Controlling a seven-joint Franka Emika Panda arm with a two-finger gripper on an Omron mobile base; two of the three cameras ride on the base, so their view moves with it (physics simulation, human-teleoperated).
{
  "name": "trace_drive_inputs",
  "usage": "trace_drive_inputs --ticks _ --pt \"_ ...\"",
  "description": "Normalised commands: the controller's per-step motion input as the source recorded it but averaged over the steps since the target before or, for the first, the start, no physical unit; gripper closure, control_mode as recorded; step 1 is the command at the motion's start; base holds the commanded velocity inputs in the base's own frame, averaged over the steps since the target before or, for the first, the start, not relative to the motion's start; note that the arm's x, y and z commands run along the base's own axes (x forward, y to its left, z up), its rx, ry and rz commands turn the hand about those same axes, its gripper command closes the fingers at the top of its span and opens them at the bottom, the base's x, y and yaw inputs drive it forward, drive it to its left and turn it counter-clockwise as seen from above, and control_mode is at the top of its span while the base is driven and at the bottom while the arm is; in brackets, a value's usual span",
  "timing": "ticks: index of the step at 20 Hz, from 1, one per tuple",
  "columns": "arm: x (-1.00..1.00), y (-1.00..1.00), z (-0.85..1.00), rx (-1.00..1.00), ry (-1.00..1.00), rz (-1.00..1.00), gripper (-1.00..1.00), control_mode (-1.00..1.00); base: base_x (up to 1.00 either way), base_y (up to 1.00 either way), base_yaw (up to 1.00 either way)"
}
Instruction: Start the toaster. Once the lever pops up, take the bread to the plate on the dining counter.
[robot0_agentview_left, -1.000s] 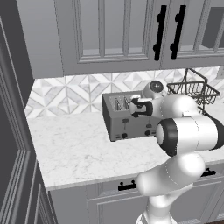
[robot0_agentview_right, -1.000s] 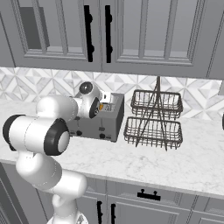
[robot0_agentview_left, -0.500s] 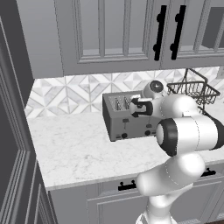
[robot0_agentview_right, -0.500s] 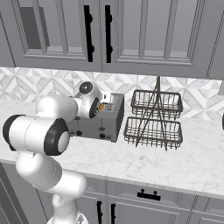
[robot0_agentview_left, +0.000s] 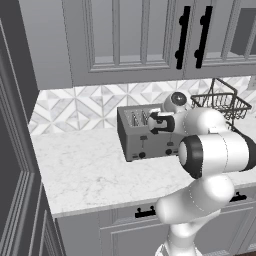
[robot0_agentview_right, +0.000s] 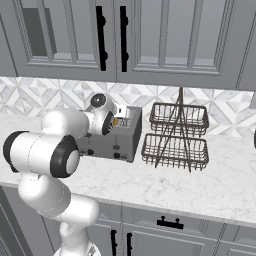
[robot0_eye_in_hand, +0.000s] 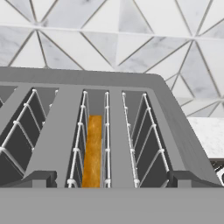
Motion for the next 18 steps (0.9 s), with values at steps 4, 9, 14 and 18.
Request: trace_drive_inputs --ticks 4,9,14,18 --pt "0.00 0.00 0.00 0.00 0.00 0.00 -1.00 -1.00 0.00 0.00 0.00" --pt "0.00 0.00 0.00 0.00 0.00 0.00 -1.00 -1.00 0.00 0.00 0.00" --pt "0.00 0.00 0.00 0.00 0.00 0.00 -1.00 -1.00 0.00 0.00 0.00" --pt "0.00 0.00 0.00 0.00 0.00 0.00 -1.00 -1.00 0.00 0.00 0.00"
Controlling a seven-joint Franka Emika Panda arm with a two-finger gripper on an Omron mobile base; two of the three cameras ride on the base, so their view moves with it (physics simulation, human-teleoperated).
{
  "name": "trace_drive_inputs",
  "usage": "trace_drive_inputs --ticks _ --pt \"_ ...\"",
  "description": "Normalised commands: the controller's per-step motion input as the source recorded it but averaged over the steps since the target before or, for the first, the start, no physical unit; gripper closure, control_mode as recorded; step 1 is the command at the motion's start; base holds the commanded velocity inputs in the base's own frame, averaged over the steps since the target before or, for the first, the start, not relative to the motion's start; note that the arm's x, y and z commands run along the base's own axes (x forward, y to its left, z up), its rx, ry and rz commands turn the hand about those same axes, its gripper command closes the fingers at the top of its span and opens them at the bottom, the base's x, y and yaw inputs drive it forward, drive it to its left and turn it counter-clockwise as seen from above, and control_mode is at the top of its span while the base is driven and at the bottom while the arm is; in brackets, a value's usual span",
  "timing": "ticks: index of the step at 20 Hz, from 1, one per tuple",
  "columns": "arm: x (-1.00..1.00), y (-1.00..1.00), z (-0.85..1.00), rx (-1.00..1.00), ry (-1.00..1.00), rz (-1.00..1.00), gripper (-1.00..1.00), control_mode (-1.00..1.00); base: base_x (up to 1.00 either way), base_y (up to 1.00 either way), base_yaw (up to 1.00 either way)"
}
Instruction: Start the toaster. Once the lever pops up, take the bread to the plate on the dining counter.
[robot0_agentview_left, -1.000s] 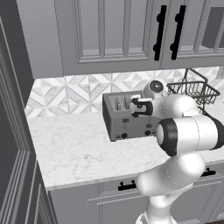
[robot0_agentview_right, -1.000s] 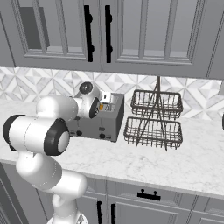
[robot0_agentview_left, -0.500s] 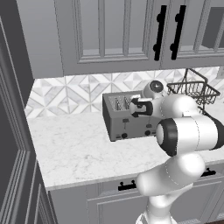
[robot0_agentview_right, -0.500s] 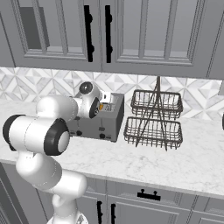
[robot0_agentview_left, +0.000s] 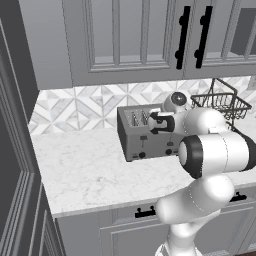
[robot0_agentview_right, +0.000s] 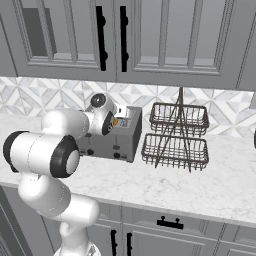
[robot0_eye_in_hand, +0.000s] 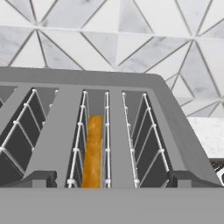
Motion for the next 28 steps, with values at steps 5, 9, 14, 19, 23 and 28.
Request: trace_drive_inputs --ticks 5,9,14,19,23,28 --pt "0.00 0.00 0.00 0.00 0.00 0.00 -1.00 -1.00 0.00 0.00 0.00" --pt "0.00 0.00 0.00 0.00 0.00 0.00 -1.00 -1.00 0.00 0.00 0.00" --pt "0.00 0.00 0.00 0.00 0.00 0.00 -1.00 -1.00 0.00 0.00 0.00" --pt "0.00 0.00 0.00 0.00 0.00 0.00 -1.00 -1.00 0.00 0.00 0.00" --pt "0.00 0.00 0.00 0.00 0.00 0.00 -1.00 -1.00 0.00 0.00 0.00" --pt "0.00 0.00 0.00 0.00 0.00 0.00 -1.00 -1.00 0.00 0.00 0.00"
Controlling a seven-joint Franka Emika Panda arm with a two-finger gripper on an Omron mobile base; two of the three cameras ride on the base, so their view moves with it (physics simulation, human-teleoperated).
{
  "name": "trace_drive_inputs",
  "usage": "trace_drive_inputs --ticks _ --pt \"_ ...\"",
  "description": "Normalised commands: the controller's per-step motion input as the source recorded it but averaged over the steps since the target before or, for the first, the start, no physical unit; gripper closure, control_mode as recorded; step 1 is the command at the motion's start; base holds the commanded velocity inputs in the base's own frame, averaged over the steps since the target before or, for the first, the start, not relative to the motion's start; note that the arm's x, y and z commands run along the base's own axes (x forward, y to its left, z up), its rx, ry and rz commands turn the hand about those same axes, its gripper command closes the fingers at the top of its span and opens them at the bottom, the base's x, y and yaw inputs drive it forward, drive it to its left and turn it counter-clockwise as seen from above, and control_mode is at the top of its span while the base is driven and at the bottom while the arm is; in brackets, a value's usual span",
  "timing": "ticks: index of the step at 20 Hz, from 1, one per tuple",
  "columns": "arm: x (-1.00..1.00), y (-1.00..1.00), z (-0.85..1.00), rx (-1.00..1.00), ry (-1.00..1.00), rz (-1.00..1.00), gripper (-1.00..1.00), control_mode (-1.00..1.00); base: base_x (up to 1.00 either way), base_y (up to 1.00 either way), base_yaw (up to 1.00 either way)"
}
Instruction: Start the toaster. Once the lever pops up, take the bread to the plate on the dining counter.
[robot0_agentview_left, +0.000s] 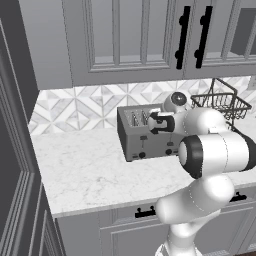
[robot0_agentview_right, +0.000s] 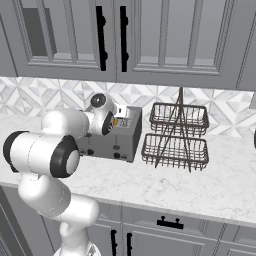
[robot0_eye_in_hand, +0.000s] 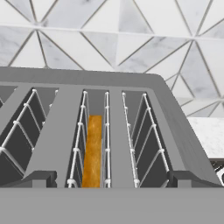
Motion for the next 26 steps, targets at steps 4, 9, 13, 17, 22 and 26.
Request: trace_drive_inputs --ticks 4,9,13,17,22,26 --pt "0.00 0.00 0.00 0.00 0.00 0.00 -1.00 -1.00 0.00 0.00 0.00" --pt "0.00 0.00 0.00 0.00 0.00 0.00 -1.00 -1.00 0.00 0.00 0.00" --pt "0.00 0.00 0.00 0.00 0.00 0.00 -1.00 -1.00 0.00 0.00 0.00" --pt "0.00 0.00 0.00 0.00 0.00 0.00 -1.00 -1.00 0.00 0.00 0.00" --pt "0.00 0.00 0.00 0.00 0.00 0.00 -1.00 -1.00 0.00 0.00 0.00" --pt "0.00 0.00 0.00 0.00 0.00 0.00 -1.00 -1.00 0.00 0.00 0.00"
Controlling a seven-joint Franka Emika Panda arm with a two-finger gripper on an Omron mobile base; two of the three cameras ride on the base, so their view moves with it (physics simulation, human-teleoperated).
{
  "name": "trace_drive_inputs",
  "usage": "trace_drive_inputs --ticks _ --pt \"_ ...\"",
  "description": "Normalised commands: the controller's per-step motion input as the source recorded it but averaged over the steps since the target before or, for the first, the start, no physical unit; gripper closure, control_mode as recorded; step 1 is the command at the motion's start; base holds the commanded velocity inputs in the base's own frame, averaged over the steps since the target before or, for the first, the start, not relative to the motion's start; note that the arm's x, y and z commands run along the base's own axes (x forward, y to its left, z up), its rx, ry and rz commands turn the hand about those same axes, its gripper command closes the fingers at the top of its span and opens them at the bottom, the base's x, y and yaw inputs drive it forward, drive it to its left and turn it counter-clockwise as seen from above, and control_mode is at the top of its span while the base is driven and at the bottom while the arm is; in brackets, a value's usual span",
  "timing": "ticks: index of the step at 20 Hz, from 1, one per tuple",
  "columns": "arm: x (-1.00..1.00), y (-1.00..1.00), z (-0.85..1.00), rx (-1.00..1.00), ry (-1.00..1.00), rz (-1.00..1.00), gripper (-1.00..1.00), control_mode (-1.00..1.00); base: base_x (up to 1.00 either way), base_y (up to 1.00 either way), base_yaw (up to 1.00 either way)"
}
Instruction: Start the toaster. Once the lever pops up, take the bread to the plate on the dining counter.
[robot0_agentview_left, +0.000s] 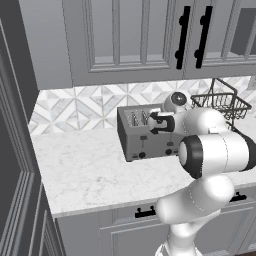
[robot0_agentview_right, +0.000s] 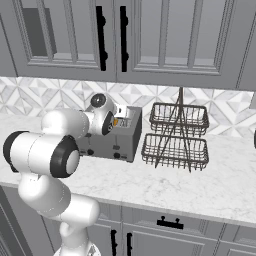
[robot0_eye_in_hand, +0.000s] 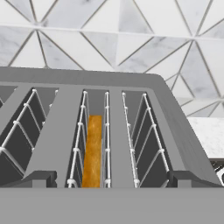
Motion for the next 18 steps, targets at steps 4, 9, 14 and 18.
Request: trace_drive_inputs --ticks 4,9,14,18 --pt "0.00 0.00 0.00 0.00 0.00 0.00 -1.00 -1.00 0.00 0.00 0.00" --pt "0.00 0.00 0.00 0.00 0.00 0.00 -1.00 -1.00 0.00 0.00 0.00" --pt "0.00 0.00 0.00 0.00 0.00 0.00 -1.00 -1.00 0.00 0.00 0.00" --pt "0.00 0.00 0.00 0.00 0.00 0.00 -1.00 -1.00 0.00 0.00 0.00"
